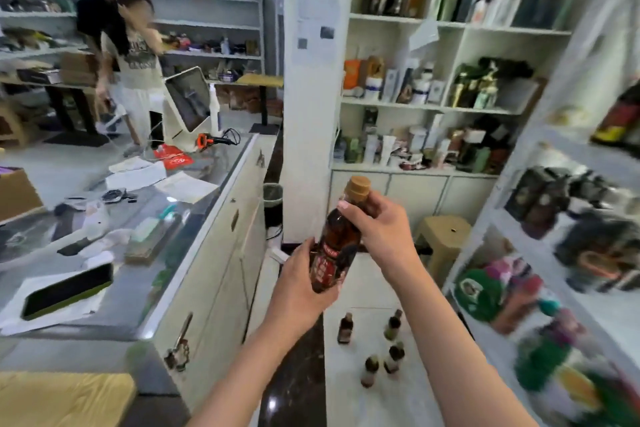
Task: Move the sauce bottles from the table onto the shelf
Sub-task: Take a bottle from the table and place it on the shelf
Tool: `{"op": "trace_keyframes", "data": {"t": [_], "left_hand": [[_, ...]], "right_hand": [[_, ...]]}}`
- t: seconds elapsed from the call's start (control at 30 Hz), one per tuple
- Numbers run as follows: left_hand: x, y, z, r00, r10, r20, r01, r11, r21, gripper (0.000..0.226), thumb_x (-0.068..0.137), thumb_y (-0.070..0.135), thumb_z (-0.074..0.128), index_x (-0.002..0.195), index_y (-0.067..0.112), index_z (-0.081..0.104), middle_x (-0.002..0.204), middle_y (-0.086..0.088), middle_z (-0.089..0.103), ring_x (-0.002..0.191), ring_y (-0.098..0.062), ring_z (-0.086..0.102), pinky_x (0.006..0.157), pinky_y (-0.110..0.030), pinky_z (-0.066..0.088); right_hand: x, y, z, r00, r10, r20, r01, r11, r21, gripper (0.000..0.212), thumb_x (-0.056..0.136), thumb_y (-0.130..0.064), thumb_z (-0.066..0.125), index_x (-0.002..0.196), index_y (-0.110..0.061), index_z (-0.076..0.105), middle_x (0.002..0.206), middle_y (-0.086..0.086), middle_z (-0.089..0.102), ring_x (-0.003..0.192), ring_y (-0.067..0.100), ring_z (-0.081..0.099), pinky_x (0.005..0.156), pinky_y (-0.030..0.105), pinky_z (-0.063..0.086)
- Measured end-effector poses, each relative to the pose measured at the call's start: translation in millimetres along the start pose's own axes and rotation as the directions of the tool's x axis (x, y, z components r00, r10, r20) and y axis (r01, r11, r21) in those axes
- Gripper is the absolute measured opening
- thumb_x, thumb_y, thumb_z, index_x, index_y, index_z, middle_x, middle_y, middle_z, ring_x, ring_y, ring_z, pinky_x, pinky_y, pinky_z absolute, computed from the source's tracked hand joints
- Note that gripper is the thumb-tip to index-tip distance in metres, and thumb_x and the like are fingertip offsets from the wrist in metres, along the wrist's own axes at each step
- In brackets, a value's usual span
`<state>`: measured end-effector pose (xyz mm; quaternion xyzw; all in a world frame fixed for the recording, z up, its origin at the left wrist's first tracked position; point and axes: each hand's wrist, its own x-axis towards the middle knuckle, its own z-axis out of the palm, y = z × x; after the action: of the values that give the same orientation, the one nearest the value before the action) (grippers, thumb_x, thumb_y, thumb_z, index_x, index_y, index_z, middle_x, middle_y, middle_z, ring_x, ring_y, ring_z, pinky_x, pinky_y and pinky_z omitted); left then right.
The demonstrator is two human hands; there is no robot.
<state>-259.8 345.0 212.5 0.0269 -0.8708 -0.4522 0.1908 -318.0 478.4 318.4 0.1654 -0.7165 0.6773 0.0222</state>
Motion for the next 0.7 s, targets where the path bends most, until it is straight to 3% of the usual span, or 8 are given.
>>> {"op": "trace_keyframes", "data": {"t": [0.1, 0.2, 0.3, 0.37, 0.5, 0.6, 0.7], "left_hand": [[21, 47, 71, 0.993, 0.027, 0.111, -0.023, 0.999, -0.039, 0.067, 0.064, 0.049, 0.076, 0.114, 0.064, 0.033, 0.106, 0.029, 0.055, 0.102, 0.009, 0.053, 0.078, -0.007, 0.039], [38, 92, 145, 0.984, 0.092, 0.154, -0.076, 0.991, -0.106, 0.061, 0.063, 0.05, 0.077, 0.102, 0.071, 0.035, 0.096, 0.037, 0.057, 0.094, 0.021, 0.051, 0.07, -0.003, 0.038], [49, 131, 205, 0.976, 0.105, 0.189, -0.071, 0.981, -0.18, 0.06, 0.06, 0.051, 0.08, 0.108, 0.058, 0.043, 0.099, 0.027, 0.063, 0.094, 0.009, 0.058, 0.08, -0.018, 0.046], [55, 153, 238, 0.971, 0.112, 0.213, -0.066, 0.975, -0.214, 0.061, 0.059, 0.049, 0.082, 0.109, 0.054, 0.048, 0.098, 0.025, 0.065, 0.092, 0.008, 0.059, 0.082, -0.023, 0.049], [74, 193, 288, 0.954, 0.169, 0.248, -0.092, 0.951, -0.295, 0.062, 0.058, 0.044, 0.084, 0.101, 0.068, 0.047, 0.091, 0.031, 0.065, 0.083, 0.014, 0.06, 0.069, -0.016, 0.047], [95, 220, 323, 0.934, 0.202, 0.295, -0.076, 0.918, -0.389, 0.062, 0.058, 0.043, 0.085, 0.107, 0.06, 0.052, 0.093, 0.03, 0.067, 0.082, 0.01, 0.064, 0.073, -0.028, 0.057], [116, 240, 356, 0.906, 0.26, 0.333, -0.092, 0.891, -0.444, 0.063, 0.059, 0.039, 0.086, 0.109, 0.058, 0.053, 0.096, 0.028, 0.068, 0.085, 0.007, 0.066, 0.076, -0.032, 0.059]], "right_hand": [[9, -4, -85, 0.995, -0.058, -0.077, 0.056, 0.998, -0.03, 0.014, 0.088, -0.015, 0.072, 0.1, -0.009, 0.072, 0.082, -0.007, 0.076, 0.078, 0.001, 0.068, 0.069, 0.015, 0.051], [13, -5, -167, 0.985, -0.102, -0.14, 0.091, 0.992, -0.082, 0.011, 0.088, -0.017, 0.072, 0.099, -0.014, 0.072, 0.083, -0.01, 0.076, 0.079, 0.0, 0.068, 0.07, 0.013, 0.05], [17, -8, -236, 0.971, -0.128, -0.203, 0.105, 0.987, -0.122, 0.017, 0.086, -0.02, 0.075, 0.103, -0.018, 0.071, 0.088, -0.013, 0.076, 0.085, 0.0, 0.07, 0.071, 0.011, 0.049], [17, -7, -279, 0.961, -0.114, -0.252, 0.078, 0.986, -0.149, 0.026, 0.081, -0.025, 0.08, 0.105, -0.022, 0.069, 0.093, -0.01, 0.076, 0.09, 0.004, 0.07, 0.076, 0.016, 0.052], [10, 13, -346, 0.952, -0.045, -0.304, -0.042, 0.961, -0.274, 0.049, 0.069, -0.042, 0.085, 0.113, -0.035, 0.064, 0.11, -0.008, 0.072, 0.108, 0.01, 0.066, 0.095, 0.034, 0.054], [7, 29, -378, 0.947, -0.048, -0.319, -0.069, 0.936, -0.344, 0.088, 0.064, -0.042, 0.088, 0.14, -0.042, 0.044, 0.122, -0.01, 0.067, 0.117, 0.011, 0.06, 0.101, 0.04, 0.05], [18, 35, -407, 0.916, -0.109, -0.387, -0.068, 0.907, -0.416, 0.097, 0.065, -0.035, 0.086, 0.146, -0.045, 0.032, 0.123, -0.015, 0.064, 0.118, 0.008, 0.059, 0.103, 0.044, 0.048]]}}
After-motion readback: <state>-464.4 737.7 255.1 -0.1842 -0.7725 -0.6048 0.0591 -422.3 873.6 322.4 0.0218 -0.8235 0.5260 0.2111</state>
